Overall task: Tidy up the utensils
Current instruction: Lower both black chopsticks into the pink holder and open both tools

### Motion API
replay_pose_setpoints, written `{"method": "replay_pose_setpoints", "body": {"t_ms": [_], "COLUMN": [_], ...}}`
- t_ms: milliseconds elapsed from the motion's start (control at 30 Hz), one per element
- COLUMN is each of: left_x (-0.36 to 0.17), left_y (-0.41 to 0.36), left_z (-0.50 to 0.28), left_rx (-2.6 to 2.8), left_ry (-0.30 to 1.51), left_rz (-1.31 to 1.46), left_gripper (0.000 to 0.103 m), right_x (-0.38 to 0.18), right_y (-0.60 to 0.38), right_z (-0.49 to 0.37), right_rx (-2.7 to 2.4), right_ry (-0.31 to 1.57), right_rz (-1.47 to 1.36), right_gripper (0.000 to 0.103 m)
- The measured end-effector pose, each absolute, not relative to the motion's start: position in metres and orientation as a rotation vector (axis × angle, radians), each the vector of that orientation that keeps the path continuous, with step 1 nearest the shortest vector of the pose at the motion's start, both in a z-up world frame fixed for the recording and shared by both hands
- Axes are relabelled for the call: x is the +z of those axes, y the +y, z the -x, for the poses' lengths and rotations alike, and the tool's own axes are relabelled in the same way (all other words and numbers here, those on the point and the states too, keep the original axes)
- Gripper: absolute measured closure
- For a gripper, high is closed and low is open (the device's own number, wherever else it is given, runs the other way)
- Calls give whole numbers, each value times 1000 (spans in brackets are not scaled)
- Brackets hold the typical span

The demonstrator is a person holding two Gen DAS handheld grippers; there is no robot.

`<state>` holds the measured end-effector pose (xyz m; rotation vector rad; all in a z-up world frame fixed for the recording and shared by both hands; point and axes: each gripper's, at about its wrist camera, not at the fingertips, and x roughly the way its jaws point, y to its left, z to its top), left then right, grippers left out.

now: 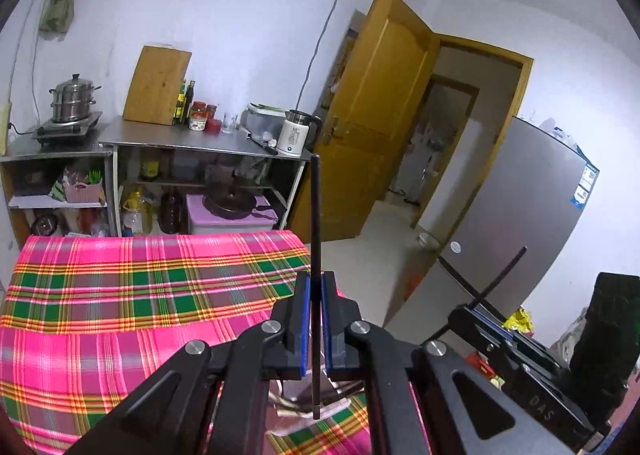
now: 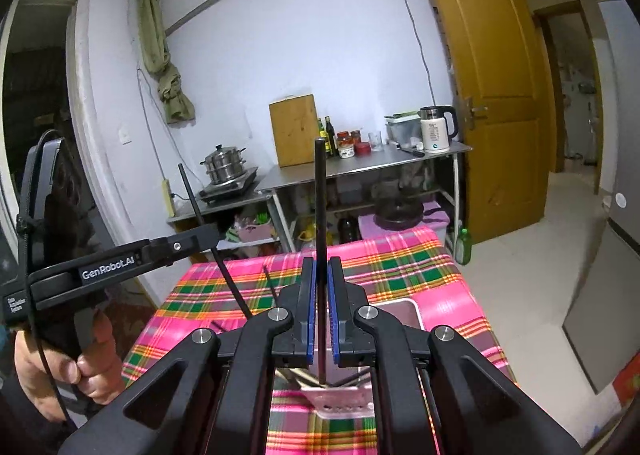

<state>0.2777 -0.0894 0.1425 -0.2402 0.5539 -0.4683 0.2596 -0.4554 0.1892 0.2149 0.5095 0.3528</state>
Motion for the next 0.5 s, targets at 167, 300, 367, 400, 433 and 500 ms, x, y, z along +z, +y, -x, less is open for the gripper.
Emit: {"method": "replay_pose_setpoints", "body": {"t_ms": [167, 300, 367, 400, 433, 500], "left_x": [127, 112, 105, 102, 99, 95], "left_y": [-96, -101, -103, -104, -105, -105], "left_z": [-297, -309, -312, -314, -315, -316], "left_rx": [-458, -451, -448, -449, -450, -451], "left_ry": [570, 586, 594, 599, 600, 600], "left_rz": [236, 230, 222, 221, 219, 214], "left_gripper": [98, 98, 98, 98, 98, 98], "right_x": [176, 164, 159, 157, 155, 151], "right_y": [-454, -453, -452, -451, -450, -448], "right_z": [-269, -276, -279, -280, -281, -282], "right_rx": [342, 338, 335, 333, 332, 331], "right_ry": [526, 541, 546, 548, 552, 556], "right_rz": [-214, -216, -209, -206, -201, -194], "right_gripper": [98, 98, 98, 98, 98, 98]}}
